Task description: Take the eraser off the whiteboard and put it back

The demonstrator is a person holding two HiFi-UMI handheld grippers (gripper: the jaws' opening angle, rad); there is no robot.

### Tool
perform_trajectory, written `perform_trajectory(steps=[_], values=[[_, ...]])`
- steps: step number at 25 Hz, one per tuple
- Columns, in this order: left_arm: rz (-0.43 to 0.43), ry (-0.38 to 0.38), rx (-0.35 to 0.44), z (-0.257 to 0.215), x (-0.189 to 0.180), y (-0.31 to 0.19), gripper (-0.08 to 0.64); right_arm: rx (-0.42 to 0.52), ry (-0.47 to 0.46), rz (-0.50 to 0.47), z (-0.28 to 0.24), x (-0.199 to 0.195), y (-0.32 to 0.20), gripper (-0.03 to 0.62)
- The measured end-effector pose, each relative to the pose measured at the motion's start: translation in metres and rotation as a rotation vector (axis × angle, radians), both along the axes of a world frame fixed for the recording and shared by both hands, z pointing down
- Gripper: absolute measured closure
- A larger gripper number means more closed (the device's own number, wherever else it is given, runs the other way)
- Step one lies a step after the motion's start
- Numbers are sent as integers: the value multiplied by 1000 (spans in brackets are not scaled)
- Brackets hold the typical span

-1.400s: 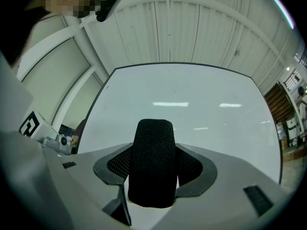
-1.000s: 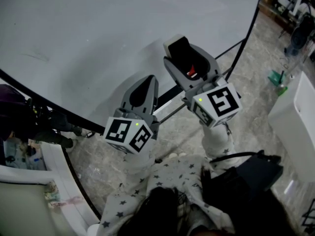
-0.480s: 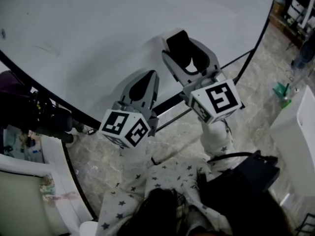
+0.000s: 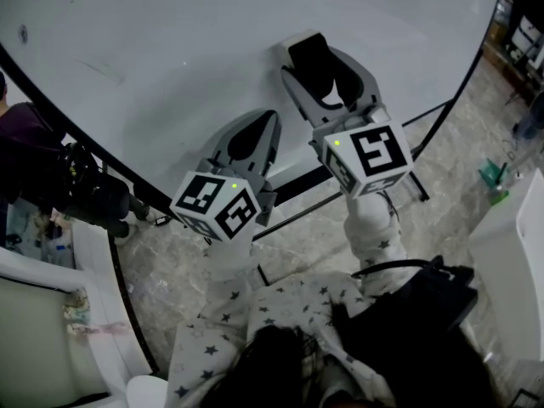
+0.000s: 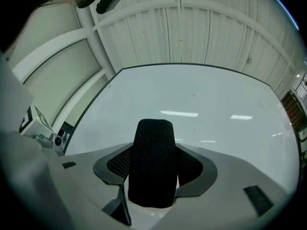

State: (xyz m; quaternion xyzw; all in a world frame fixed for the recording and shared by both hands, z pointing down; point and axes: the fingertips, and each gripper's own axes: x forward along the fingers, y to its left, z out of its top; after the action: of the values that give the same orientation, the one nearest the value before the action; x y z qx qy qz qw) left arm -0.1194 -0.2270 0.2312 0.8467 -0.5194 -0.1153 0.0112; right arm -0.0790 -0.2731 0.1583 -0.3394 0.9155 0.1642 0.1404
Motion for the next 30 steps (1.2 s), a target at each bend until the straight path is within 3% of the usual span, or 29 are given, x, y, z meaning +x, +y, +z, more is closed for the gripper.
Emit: perform_trajectory(steps=[30], values=[[-4, -10, 5, -3, 9, 5, 558, 132, 62, 106, -9, -1, -1, 330]])
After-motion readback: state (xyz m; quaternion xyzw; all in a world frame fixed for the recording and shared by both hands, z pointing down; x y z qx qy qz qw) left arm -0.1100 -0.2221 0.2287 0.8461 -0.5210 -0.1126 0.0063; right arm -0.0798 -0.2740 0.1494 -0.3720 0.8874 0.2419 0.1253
